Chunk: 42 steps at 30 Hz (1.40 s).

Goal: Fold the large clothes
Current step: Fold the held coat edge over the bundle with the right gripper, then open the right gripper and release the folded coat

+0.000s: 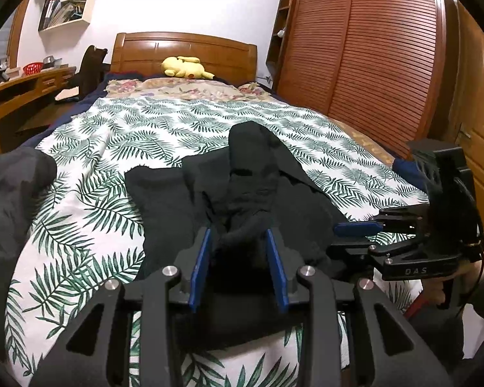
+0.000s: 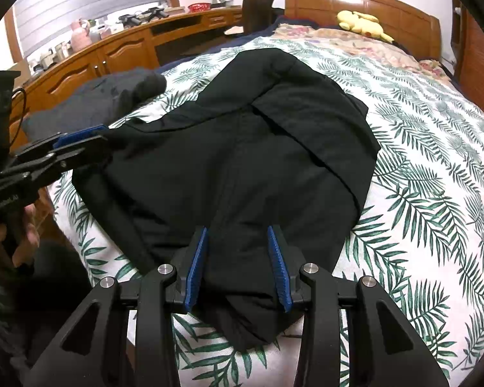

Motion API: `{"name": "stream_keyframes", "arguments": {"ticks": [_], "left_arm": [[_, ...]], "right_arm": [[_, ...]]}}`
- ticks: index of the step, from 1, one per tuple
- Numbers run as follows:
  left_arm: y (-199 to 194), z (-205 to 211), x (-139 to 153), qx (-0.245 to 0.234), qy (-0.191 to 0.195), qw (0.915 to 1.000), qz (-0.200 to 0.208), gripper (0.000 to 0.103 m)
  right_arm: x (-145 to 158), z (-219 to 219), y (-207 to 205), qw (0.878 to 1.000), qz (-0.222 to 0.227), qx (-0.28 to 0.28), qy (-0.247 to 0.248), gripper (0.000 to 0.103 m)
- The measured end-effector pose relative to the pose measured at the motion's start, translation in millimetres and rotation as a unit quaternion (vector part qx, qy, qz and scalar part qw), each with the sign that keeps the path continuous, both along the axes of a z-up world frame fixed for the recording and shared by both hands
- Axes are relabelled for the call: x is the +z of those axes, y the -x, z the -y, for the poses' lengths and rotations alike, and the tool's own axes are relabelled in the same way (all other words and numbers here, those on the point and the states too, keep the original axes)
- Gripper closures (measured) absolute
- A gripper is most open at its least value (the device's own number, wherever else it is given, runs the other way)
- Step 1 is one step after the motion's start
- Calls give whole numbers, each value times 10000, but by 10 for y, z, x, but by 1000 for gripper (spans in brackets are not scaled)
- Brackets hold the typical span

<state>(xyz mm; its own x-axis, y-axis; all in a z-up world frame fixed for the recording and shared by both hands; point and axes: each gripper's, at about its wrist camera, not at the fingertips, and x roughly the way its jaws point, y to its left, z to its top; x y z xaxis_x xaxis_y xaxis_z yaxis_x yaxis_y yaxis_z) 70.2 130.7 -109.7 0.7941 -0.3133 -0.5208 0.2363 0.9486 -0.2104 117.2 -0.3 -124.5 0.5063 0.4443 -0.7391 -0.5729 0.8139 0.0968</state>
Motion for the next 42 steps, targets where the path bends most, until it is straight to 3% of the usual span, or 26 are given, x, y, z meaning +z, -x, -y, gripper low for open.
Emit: {"name": "stream_keyframes", "arguments": {"ticks": [15,17,20,24,29,34,42], "left_arm": [[-66,-9,-88,90,-118,9999,-68,70],[-57,-23,-88,32,-65,10000,-65,84],[-29,-30,-79,-56,39,10000,-36,97],[96,33,55,117,-182,9995,229,99],[371,-106,228,697,-431,9952,534,100],[463,-432,103,1057,-319,9938,112,100],[480,-313,-22,1086,-627,9913,-394,97]], "right_arm": [[3,-18,47,9998,173,-54,26,65],[21,0,31,9998,136,-109,0,60],[52,61,4,9998,66,-173,-84,47],[108,159,-21,9995,4,-149,-270,41],[281,204,27,9987,134,4,-489,41],[370,43,77,9975,350,430,-433,41],[-43,-119,15,9968,32,768,-205,39]]}}
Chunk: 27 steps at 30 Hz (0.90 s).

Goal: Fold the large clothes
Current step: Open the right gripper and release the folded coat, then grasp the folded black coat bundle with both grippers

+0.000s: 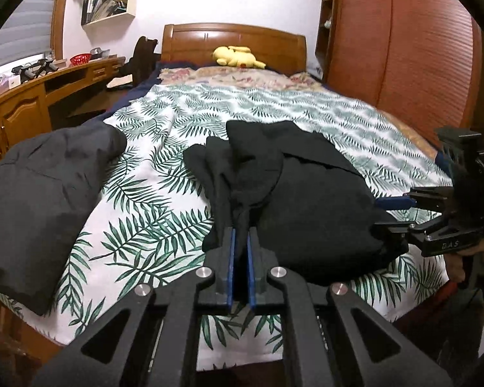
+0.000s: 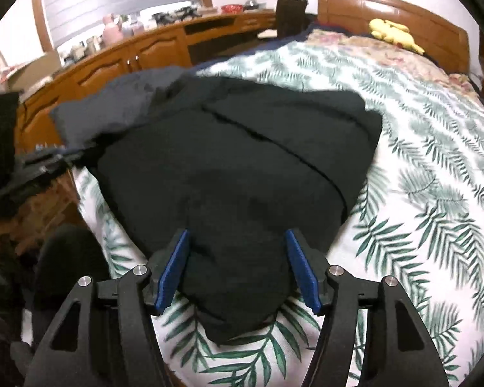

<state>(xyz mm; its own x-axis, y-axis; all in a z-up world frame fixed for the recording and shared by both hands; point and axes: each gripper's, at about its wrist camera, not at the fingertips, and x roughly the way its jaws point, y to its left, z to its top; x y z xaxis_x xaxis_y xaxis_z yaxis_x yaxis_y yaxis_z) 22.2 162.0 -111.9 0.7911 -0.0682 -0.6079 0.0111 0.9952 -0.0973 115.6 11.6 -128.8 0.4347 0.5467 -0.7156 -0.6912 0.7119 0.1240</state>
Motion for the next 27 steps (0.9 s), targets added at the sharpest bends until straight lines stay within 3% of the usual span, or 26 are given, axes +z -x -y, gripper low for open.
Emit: {"name": "stream_keyframes", "arguments": {"ticks": [5,8,13,23,27], "left_arm": [[4,24,68,73,-177,9995,-235,90],[34,20,108,157,-226,9991,-310,84],[94,-14,140,424,-229,9980,-406,77],[110,-95,43,818,-106,9939,-733,70],[74,-65,-16,776,-58,9935,-830,70]], "right_arm": [[116,108,-72,9998,35,157,-152,39],[249,160,-190,9992,309,143,-187,39],[360,184,-709,9983,560,43,-120,39],[165,13,-1746,9990,386,-191,103,38],[1,107,-1762,9983,485,-319,57,26]]}}
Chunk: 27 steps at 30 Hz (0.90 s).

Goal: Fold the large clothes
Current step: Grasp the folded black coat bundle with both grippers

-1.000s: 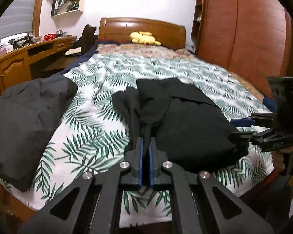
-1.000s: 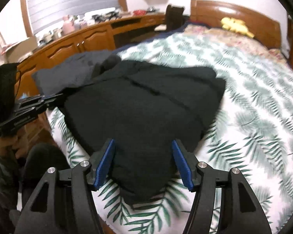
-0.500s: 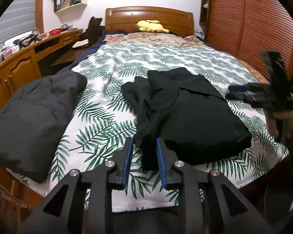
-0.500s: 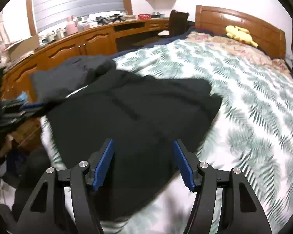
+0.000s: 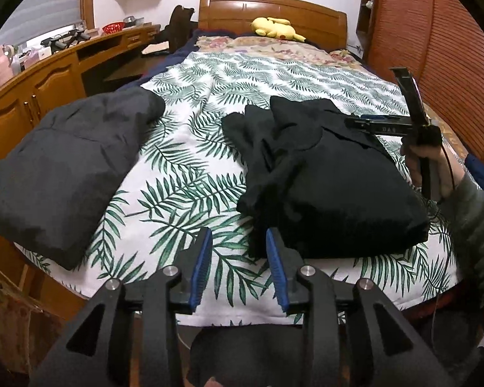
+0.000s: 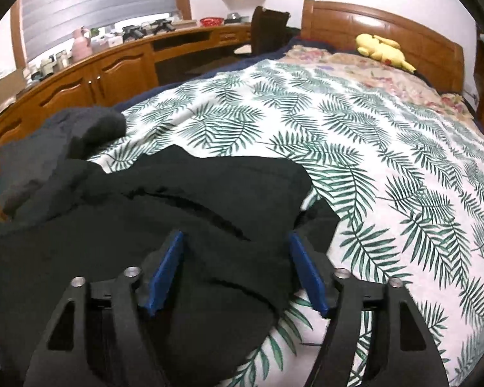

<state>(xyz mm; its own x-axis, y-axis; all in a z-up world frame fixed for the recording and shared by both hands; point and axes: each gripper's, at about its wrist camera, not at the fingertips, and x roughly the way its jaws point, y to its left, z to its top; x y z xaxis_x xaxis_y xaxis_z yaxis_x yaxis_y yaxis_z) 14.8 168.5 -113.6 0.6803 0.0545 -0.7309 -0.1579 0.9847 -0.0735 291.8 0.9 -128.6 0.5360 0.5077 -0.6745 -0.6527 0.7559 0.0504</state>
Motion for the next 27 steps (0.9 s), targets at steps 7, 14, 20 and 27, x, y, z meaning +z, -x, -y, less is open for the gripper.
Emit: {"name": "stream_keyframes", "arguments": {"ticks": [7,14,20,27], "left_arm": [[-143,93,-104,-50,60,10000,-60,69],[-302,117,-194,-9,-80,9996,-274,68],[-357,125,-285,40,-81,9992,-383,67],[-345,155,-311,81,-127,9990,-413,67]], "right_arm": [[-76,126,-86,9997,-235,-57,-85,14],[-299,228,-260,9940,-903,-61,-606,8],[-338,211,-272,9925,-1028,-46,-657,8],[-366,152,-262,9924,-1047,-25,-639,9]]}}
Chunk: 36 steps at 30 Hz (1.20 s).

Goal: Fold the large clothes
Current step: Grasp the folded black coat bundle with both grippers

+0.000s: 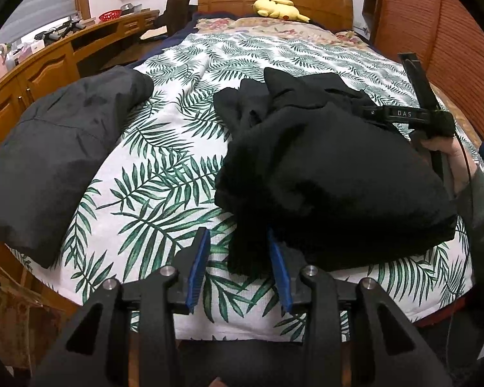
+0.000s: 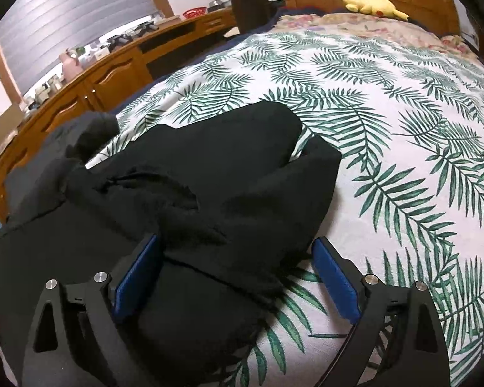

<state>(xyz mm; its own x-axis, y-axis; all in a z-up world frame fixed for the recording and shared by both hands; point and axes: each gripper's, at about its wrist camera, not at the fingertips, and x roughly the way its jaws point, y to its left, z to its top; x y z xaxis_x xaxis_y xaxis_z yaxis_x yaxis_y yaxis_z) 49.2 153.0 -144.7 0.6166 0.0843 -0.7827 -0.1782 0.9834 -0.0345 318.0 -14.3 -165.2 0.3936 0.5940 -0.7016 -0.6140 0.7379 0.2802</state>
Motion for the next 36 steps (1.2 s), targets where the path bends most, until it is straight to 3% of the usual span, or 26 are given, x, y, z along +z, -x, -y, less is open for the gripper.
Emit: {"name": "stream_keyframes", "arguments": {"ticks": [17,23,28,30,32,34,36], "left_arm": [[77,-37,-119,117,381,9992,-53,67],[86,-11,-116,154,369,9992,-57,67],[112,11,-99,138,432,9990,-2,67],[114,15,-96,116,469,9988,13,69],[111,38,-84,38,508,9987,36,79],[103,87,-65,-48,416,9991,52,87],[94,108,-44,-78,361,9993,77,94]], "right_arm": [[-9,-35,39,9993,2,272,-240,36],[-16,-31,38,9993,-32,261,-264,36],[-86,-22,-28,9991,-257,231,-265,26],[-98,-10,-47,9986,-337,247,-320,25],[-91,-20,-30,9988,-299,253,-285,26],[-75,-30,-1,9989,-229,295,-278,29],[-46,-33,31,9989,-140,330,-301,39]]}}
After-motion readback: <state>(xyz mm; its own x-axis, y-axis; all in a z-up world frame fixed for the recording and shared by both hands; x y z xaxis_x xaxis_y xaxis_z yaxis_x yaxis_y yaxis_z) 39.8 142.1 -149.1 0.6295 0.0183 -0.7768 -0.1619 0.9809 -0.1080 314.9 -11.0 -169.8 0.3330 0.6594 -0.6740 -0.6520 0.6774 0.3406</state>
